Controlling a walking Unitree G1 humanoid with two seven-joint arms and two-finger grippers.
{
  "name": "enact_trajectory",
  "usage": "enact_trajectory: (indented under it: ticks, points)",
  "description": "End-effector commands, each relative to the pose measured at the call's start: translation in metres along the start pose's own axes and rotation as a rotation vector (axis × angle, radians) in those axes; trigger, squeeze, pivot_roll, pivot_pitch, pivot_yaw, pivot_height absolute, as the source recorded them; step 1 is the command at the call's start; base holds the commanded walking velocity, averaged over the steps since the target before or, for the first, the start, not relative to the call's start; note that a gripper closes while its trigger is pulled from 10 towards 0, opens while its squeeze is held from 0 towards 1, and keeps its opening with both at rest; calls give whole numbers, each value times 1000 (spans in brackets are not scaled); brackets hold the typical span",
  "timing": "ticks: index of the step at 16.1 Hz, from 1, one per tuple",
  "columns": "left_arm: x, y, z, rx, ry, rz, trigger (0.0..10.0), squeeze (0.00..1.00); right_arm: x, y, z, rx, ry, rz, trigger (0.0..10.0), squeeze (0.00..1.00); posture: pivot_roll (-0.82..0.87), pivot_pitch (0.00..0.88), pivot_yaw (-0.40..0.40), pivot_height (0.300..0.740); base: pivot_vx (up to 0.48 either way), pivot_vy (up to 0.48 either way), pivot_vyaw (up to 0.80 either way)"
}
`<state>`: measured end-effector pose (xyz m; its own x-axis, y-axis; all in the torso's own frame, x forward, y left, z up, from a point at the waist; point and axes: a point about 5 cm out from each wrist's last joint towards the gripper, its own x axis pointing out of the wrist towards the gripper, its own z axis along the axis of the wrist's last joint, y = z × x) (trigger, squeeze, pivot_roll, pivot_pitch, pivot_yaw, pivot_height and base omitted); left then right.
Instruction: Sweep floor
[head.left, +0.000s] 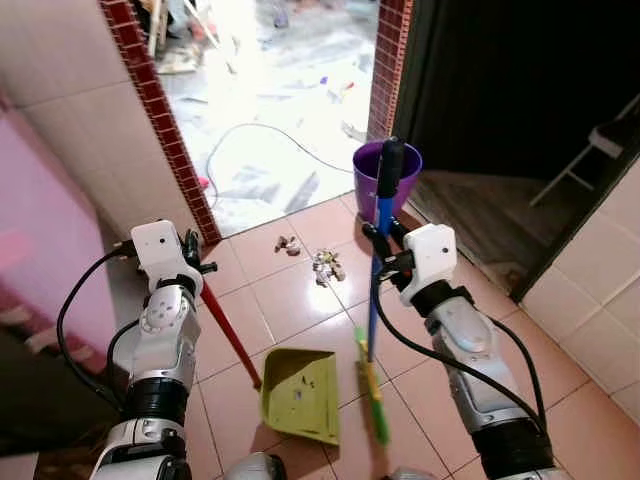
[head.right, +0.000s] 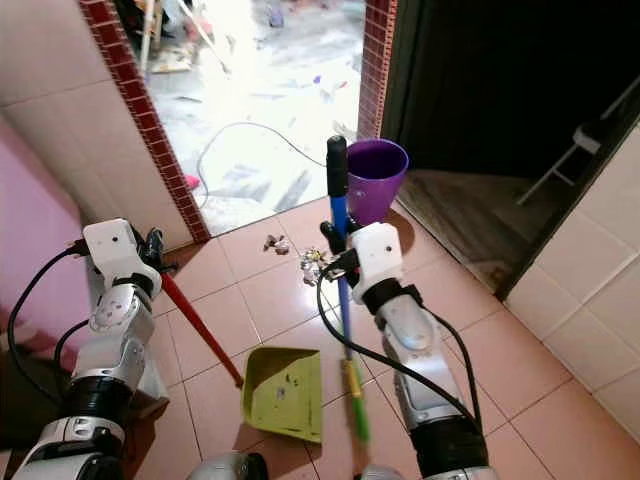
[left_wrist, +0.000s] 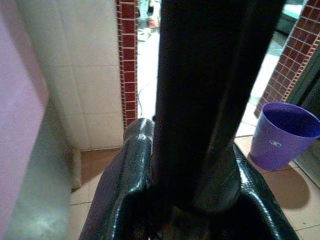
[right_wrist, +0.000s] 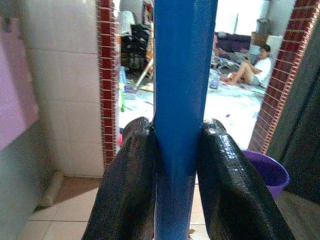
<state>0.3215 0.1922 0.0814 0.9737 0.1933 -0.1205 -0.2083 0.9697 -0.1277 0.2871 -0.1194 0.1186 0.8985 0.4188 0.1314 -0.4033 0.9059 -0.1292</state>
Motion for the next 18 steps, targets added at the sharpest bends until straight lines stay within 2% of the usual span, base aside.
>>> enact_trajectory:
  ticks: [1, 2, 7, 18]
  points:
    - [7, -2, 17, -4, -76, -10, 10000, 0, 4, 3, 17, -17, -78, 24, 10000, 0, -135, 0, 86, 740, 341, 0, 0]
    - [7, -3, 18, -4, -77, -10, 10000, 0, 4, 4, 17, -20, -81, 28, 10000, 0, -135, 0, 86, 740, 341, 0, 0]
    - [9, -1, 18, 40, -87, 10, 10000, 0, 2, 8, 18, -16, -86, 53, 10000, 0, -134, 0, 92, 740, 400, 0, 745]
    - [8, 0, 16, 59, -99, 28, 10000, 0, 3, 8, 20, 5, -93, 53, 10000, 0, -132, 0, 84, 740, 480, 0, 0]
